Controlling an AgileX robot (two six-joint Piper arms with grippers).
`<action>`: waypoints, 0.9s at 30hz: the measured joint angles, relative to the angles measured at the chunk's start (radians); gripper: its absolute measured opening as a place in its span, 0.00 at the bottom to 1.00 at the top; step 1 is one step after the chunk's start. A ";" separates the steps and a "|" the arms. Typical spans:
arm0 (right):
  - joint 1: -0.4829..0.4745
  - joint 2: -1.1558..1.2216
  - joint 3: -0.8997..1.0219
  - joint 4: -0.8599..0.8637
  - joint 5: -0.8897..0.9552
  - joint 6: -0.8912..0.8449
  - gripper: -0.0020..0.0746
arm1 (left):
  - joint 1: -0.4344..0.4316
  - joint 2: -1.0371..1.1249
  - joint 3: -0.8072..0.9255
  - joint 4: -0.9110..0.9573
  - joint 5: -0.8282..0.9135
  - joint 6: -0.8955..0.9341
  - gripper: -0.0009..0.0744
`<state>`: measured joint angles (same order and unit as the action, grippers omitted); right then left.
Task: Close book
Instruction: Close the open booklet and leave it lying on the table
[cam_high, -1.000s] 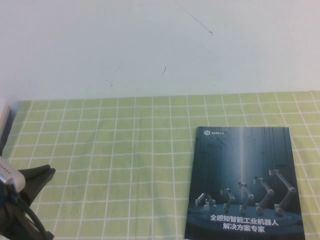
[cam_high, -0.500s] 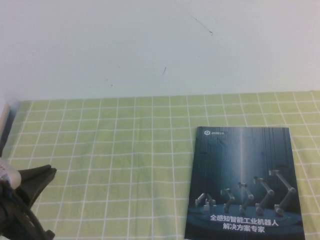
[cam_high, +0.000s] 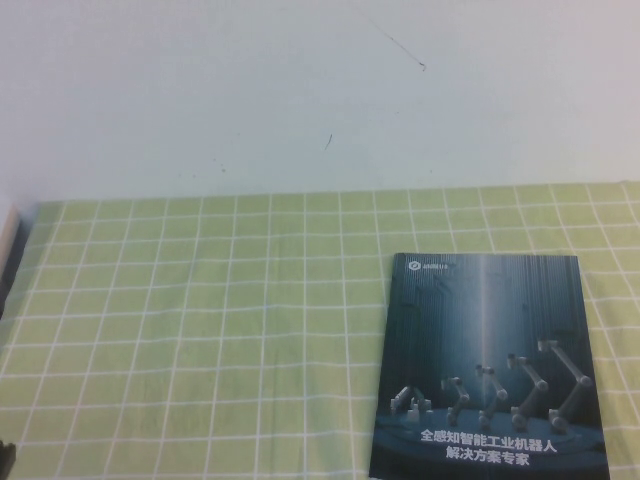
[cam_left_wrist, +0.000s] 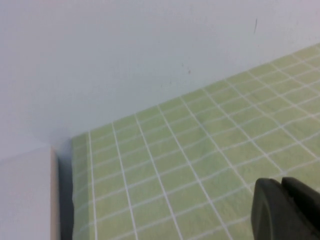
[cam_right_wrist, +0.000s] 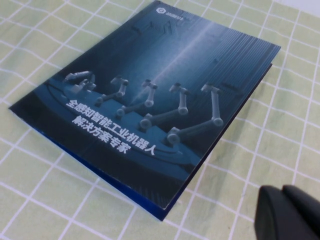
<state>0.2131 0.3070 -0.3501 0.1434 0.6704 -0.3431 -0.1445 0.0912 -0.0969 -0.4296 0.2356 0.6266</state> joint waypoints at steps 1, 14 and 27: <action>0.000 0.000 0.000 0.000 0.000 0.000 0.02 | 0.009 -0.028 0.031 -0.005 0.000 -0.002 0.01; 0.000 0.000 0.000 0.006 -0.001 0.000 0.02 | 0.048 -0.103 0.118 0.006 0.091 -0.029 0.01; 0.000 0.000 0.000 0.011 -0.001 0.000 0.02 | 0.048 -0.103 0.115 0.228 0.092 -0.588 0.01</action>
<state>0.2131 0.3070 -0.3501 0.1546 0.6697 -0.3431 -0.0968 -0.0122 0.0179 -0.2016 0.3275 0.0387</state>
